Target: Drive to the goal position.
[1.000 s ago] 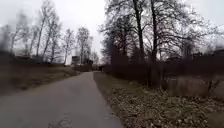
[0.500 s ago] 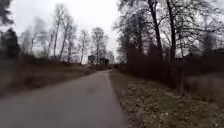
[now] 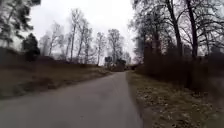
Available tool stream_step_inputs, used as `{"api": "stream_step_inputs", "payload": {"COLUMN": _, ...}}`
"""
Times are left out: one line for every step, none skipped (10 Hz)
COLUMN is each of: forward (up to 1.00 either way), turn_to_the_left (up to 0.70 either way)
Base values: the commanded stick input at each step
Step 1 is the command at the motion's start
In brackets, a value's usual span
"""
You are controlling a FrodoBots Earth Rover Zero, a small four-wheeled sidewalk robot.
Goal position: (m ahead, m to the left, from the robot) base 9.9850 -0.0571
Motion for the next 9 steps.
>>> {"api": "stream_step_inputs", "payload": {"forward": 1.0, "turn_to_the_left": 0.0}}
{"api": "stream_step_inputs", "payload": {"forward": 1.0, "turn_to_the_left": 0.0}}
{"api": "stream_step_inputs", "payload": {"forward": 1.0, "turn_to_the_left": 0.0}}
{"api": "stream_step_inputs", "payload": {"forward": 1.0, "turn_to_the_left": 0.0}}
{"api": "stream_step_inputs", "payload": {"forward": 1.0, "turn_to_the_left": 0.0}}
{"api": "stream_step_inputs", "payload": {"forward": 1.0, "turn_to_the_left": 0.0}}
{"api": "stream_step_inputs", "payload": {"forward": 1.0, "turn_to_the_left": 0.0}}
{"api": "stream_step_inputs", "payload": {"forward": 1.0, "turn_to_the_left": 0.0}}
{"api": "stream_step_inputs", "payload": {"forward": 1.0, "turn_to_the_left": 0.0}}
